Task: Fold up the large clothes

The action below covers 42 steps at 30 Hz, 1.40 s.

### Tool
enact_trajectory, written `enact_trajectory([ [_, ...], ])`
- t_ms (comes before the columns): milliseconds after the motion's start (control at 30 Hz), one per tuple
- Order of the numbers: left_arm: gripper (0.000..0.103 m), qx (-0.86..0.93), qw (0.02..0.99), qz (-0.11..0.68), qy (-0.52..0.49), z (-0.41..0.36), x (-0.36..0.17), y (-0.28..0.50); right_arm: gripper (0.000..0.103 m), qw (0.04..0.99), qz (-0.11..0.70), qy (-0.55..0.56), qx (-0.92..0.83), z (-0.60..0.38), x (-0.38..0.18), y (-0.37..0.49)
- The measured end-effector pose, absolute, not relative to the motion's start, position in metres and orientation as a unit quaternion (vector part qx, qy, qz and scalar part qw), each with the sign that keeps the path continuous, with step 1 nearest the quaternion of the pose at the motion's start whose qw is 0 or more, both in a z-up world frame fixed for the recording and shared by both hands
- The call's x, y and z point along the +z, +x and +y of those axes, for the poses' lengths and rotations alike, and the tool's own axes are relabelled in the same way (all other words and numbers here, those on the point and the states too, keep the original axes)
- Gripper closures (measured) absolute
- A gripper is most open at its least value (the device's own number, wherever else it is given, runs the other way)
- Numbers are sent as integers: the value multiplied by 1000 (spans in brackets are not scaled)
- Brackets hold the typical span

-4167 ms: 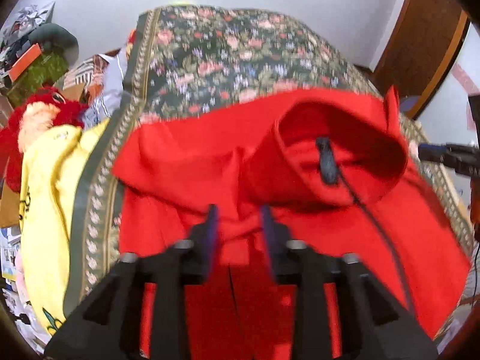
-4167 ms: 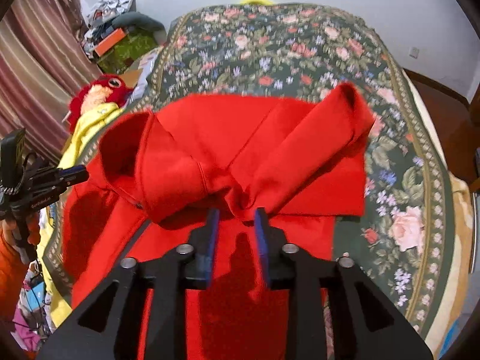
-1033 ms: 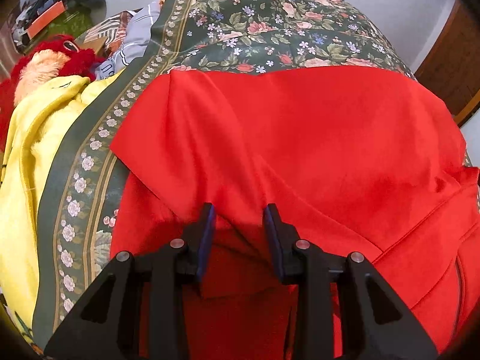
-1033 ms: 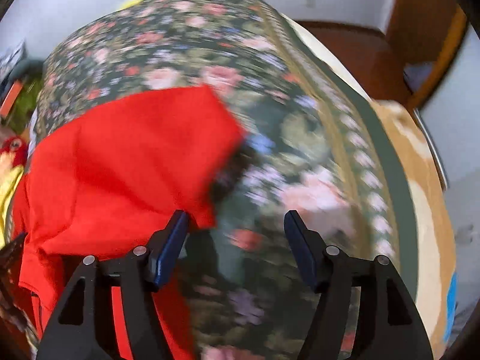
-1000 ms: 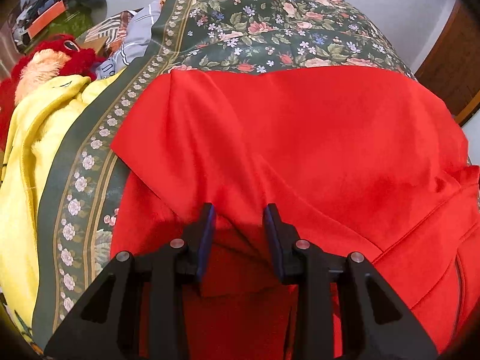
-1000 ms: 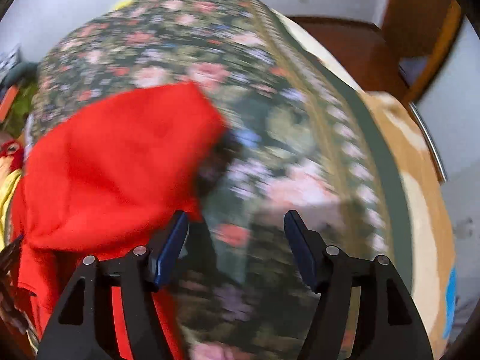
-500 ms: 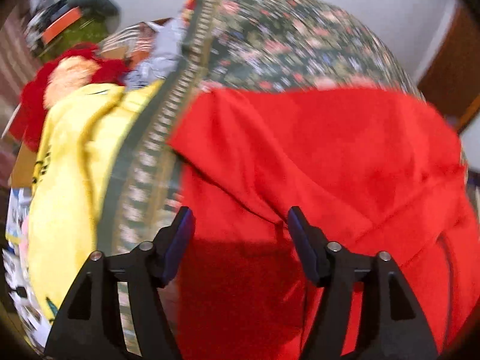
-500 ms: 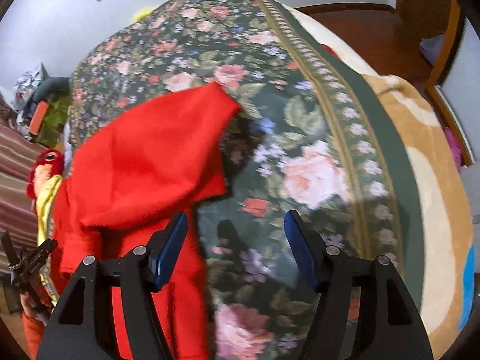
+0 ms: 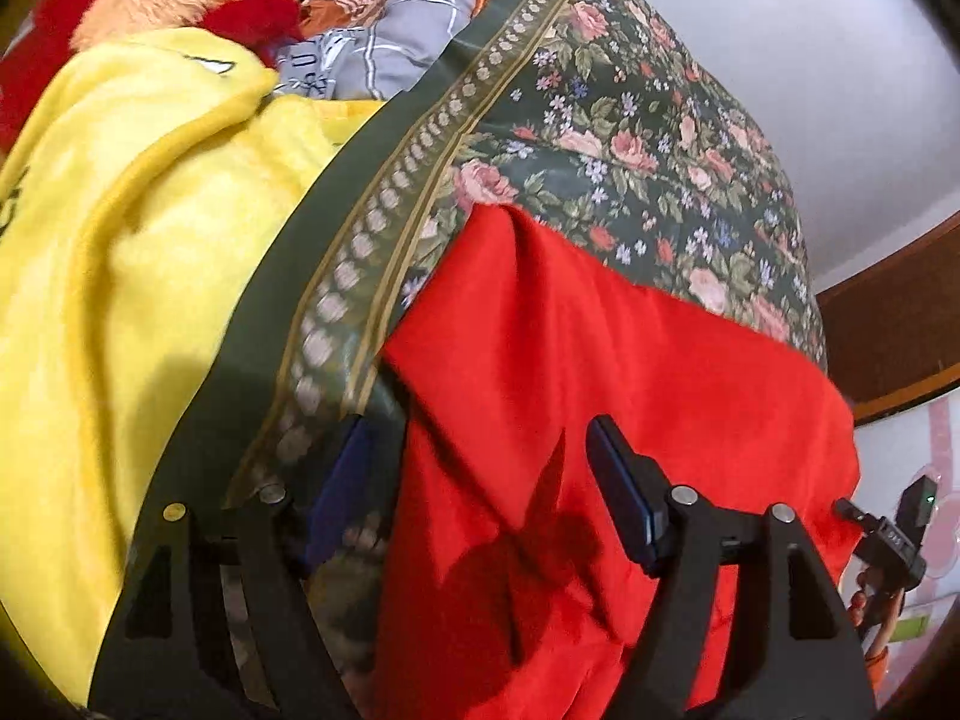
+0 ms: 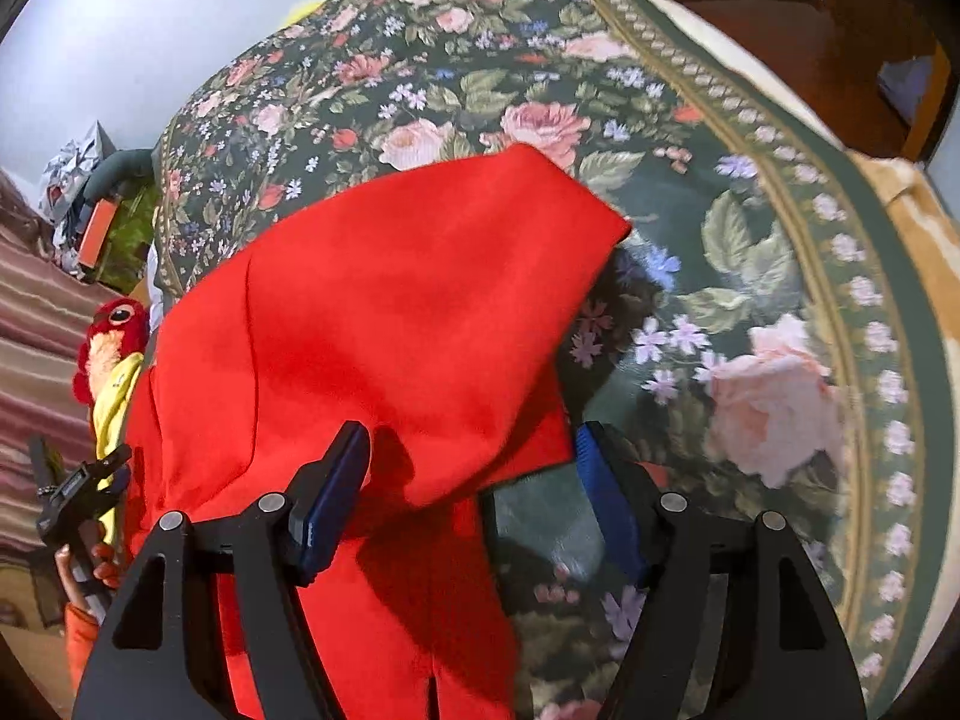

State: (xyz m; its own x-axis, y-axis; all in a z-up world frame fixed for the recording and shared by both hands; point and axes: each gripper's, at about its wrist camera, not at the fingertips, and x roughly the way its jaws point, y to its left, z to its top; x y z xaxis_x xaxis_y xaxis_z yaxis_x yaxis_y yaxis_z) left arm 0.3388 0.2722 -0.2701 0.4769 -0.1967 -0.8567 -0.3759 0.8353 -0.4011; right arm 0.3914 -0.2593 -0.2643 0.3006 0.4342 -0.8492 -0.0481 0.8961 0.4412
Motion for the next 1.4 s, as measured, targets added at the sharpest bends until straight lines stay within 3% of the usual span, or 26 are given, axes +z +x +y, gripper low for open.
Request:
enact_trajectory([
  [233,33,19,790,498,-357,289,-286,365,33,790,557,195,168,-251,-268,411],
  [300,59,0,774,499,-390,291,-294,370,34,794,552,193,167,-248,-268,415],
  [367,75,8,764,505,-402,291,-303,375,39,800,543,189,171,-245,-265,416],
  [433,83,10,768,503,-396,289,-303,376,63,803,536,186,181,-243,-262,416],
  [500,91,10,775,501,-384,286,-299,374,73,804,530,188,192,-242,-258,417],
  [700,96,14,816,495,-298,262,-265,371,86,827,492,178,204,-244,-229,416],
  [1067,97,-43,882,418,-213,200,-172,398,88,877,426,156,159,-267,-170,442],
  [1400,96,29,854,463,-234,221,-235,444,88,870,455,138,131,-270,-203,476],
])
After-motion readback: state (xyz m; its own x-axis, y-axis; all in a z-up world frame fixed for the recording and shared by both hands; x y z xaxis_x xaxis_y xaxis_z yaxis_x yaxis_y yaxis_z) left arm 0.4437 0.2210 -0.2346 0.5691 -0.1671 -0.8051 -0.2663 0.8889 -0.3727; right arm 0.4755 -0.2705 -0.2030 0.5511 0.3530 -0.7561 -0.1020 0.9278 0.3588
